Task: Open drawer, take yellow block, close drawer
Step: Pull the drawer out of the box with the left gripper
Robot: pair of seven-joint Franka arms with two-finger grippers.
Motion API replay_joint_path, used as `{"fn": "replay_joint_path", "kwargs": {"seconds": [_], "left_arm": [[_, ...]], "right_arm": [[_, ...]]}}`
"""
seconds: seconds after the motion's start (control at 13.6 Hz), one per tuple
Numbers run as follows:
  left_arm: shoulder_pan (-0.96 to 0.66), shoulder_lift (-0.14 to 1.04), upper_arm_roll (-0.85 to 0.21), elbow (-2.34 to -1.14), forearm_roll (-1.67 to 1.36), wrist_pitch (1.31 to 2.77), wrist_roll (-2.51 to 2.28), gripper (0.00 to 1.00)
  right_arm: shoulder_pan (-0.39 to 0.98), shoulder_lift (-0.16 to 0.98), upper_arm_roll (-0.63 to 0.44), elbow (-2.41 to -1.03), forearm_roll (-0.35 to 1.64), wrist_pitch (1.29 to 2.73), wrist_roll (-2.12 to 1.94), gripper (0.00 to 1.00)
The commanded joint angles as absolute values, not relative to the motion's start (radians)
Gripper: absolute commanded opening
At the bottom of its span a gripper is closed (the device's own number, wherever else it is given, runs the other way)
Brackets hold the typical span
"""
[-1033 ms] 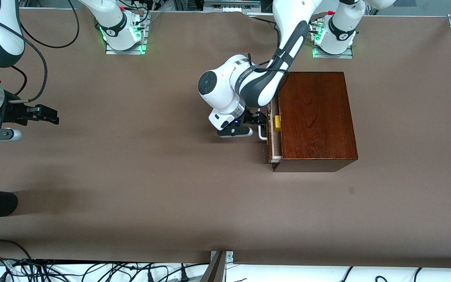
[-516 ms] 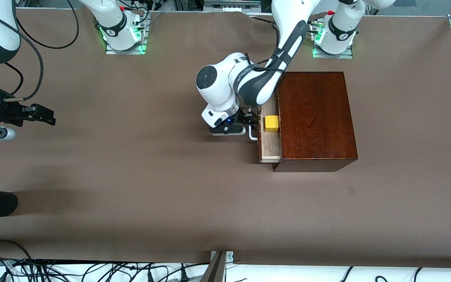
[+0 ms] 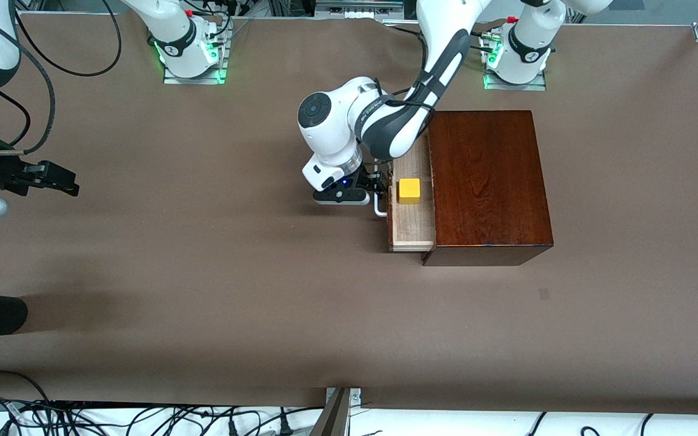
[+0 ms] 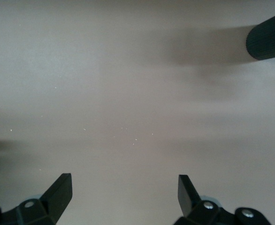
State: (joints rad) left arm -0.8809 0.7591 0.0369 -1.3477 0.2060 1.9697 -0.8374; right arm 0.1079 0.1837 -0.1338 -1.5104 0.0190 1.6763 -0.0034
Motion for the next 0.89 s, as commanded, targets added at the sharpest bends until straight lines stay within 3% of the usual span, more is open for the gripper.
{"fn": "replay_joint_path", "kwargs": {"seconds": [0.0,0.59,0.81], "left_arm": [[-0.926,0.865,0.003,-1.198,0.111,2.101,-0.836,1.0],[-0.931,0.871,0.015,-1.172,0.12,2.091,-0.825,1.0],[-0.917,0.835,0.017,-1.174,0.117,1.933,-0.822,1.0]], "right_arm": [[0.107,0.178,-0.135,-1.5,0.026,1.658,0.021,1.0],[0.106,0.169,-0.138,-1.499,0.02,1.632,0.037,1.0],[0.106,0.167,-0.138,-1.497,0.026,1.632,0.035,1.0]]}}
